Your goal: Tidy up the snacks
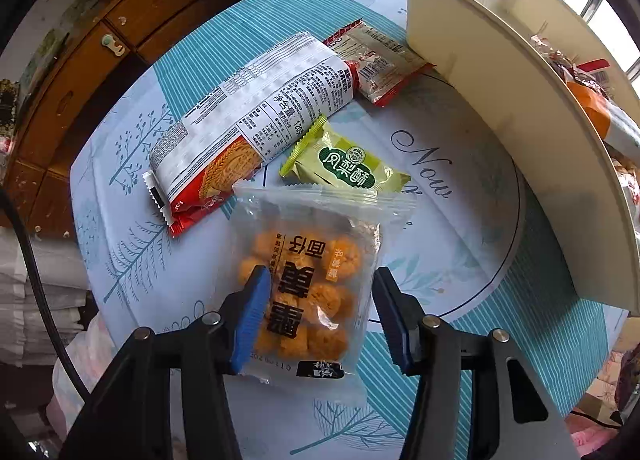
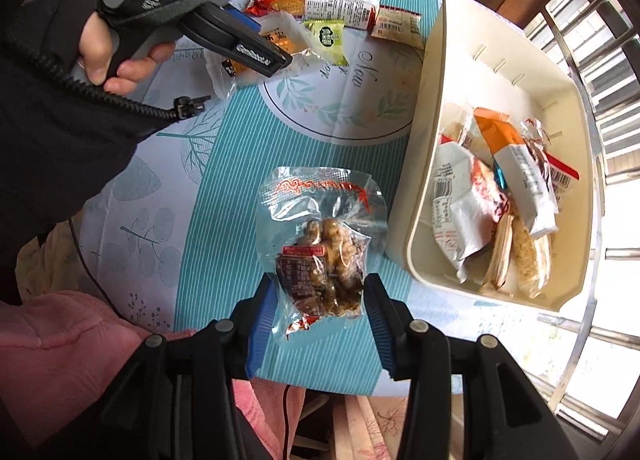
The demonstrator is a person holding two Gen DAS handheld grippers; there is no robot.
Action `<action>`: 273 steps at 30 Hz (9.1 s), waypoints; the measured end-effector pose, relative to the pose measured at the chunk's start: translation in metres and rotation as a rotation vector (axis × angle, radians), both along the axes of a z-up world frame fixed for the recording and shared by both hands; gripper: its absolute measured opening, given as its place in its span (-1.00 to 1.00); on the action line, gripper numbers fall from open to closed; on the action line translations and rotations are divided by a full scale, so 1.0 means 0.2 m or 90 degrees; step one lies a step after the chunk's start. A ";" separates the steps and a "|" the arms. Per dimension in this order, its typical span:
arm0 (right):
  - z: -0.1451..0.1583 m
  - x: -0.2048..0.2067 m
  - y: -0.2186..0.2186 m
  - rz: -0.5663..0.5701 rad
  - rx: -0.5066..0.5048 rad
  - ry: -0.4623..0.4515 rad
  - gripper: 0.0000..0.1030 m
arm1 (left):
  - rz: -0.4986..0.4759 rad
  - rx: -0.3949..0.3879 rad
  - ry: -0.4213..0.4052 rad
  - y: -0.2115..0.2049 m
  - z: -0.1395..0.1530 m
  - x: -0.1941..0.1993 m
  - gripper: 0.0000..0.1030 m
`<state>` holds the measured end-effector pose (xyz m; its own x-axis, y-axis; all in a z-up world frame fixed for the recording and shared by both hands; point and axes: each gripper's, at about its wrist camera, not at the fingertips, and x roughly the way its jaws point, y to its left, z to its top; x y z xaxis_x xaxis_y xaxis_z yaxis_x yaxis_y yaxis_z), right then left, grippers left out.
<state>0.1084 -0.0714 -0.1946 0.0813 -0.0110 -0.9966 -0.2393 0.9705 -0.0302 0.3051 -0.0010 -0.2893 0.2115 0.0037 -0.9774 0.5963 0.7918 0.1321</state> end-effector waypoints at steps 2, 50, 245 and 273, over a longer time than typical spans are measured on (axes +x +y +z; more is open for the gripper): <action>0.02 0.00 -0.04 0.015 0.007 -0.007 -0.14 | 0.026 0.006 -0.002 -0.01 0.00 0.00 -0.06; 0.20 0.21 -0.81 0.002 0.059 -0.147 -0.12 | 0.498 -0.152 -0.002 0.26 0.35 -0.36 -0.36; 0.45 0.33 -0.97 0.037 0.095 -0.406 -0.25 | 0.294 -0.361 -0.193 -0.72 0.84 -0.44 0.64; 0.41 0.28 -0.97 -0.005 0.165 -0.383 0.40 | 0.479 -0.306 -0.207 -0.32 0.95 -0.45 0.79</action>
